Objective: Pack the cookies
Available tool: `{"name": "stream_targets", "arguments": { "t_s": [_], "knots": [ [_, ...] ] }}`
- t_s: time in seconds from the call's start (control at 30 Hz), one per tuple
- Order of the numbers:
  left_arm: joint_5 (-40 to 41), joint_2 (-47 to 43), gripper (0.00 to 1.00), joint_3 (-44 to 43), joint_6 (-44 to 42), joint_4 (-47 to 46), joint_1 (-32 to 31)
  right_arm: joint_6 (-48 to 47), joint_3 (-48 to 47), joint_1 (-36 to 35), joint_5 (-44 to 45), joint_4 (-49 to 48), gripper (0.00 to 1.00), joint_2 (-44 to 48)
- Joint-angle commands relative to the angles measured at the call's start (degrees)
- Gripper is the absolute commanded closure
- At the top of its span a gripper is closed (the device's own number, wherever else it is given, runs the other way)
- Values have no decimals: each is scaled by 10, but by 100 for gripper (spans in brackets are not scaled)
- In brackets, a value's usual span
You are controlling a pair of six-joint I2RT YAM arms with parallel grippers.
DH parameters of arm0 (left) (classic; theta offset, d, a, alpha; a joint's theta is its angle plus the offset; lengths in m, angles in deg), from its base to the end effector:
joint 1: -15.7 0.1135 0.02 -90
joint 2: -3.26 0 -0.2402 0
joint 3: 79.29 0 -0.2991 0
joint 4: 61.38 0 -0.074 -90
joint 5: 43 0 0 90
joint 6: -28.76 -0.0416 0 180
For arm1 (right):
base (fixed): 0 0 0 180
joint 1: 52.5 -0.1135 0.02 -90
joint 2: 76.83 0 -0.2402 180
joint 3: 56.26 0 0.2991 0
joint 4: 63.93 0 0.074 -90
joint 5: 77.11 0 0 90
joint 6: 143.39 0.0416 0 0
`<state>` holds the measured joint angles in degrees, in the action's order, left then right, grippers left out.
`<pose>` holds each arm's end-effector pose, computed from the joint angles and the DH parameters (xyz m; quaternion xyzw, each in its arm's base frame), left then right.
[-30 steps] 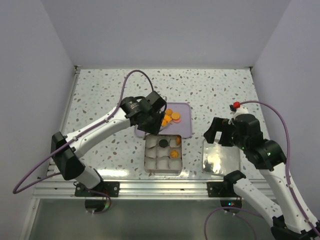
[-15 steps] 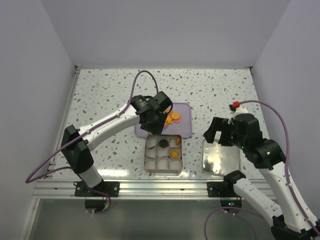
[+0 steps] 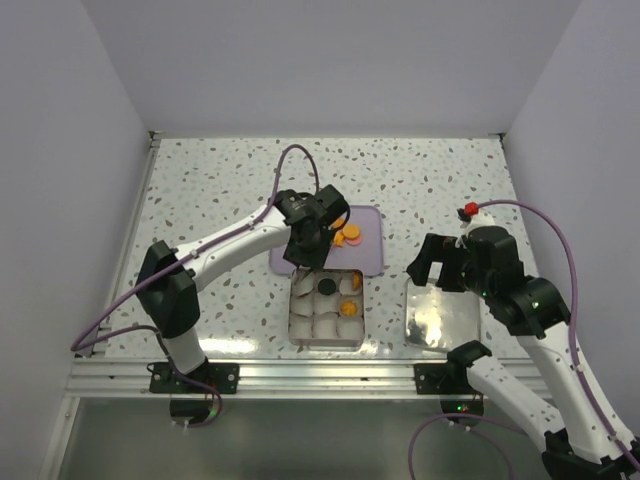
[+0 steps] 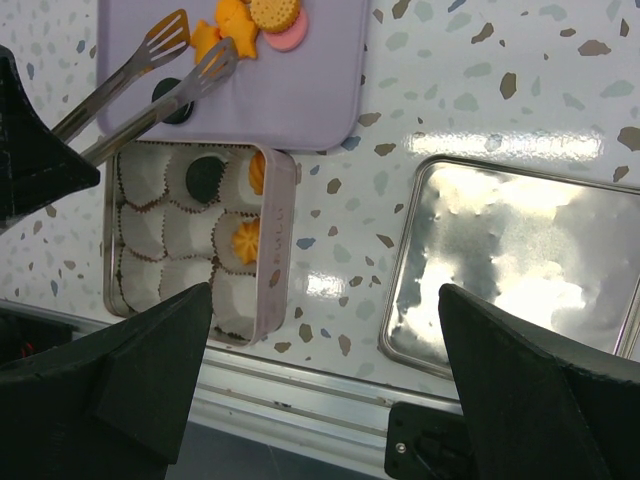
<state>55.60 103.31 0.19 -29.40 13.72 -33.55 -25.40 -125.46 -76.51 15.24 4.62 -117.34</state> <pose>0.2603 -0.2925 0.2415 0.1397 0.9784 -0.0302 0.1496 0.1729 0.0751 0.3391 0.0401 0.9048 0.1690 0.3889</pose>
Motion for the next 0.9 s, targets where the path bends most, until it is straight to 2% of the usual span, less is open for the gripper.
{"name": "stream_targets", "arguments": {
  "t_s": [0.0, 0.33, 0.63, 0.87],
  "knots": [
    [11, 3, 51, -25, -3, 5, 8, -8, -6, -2, 13, -14, 1, -4],
    [17, -17, 65, -21, -4, 15, 19, -11, -6, -2, 13, -16, 1, -6],
    [34, -76, 65, -40, -12, 48, 32, -14, -8, -2, 14, -17, 1, -7],
    [25, -143, 67, -15, -19, 75, 32, -11, -6, -2, 6, -20, 1, -6]
  ]
}}
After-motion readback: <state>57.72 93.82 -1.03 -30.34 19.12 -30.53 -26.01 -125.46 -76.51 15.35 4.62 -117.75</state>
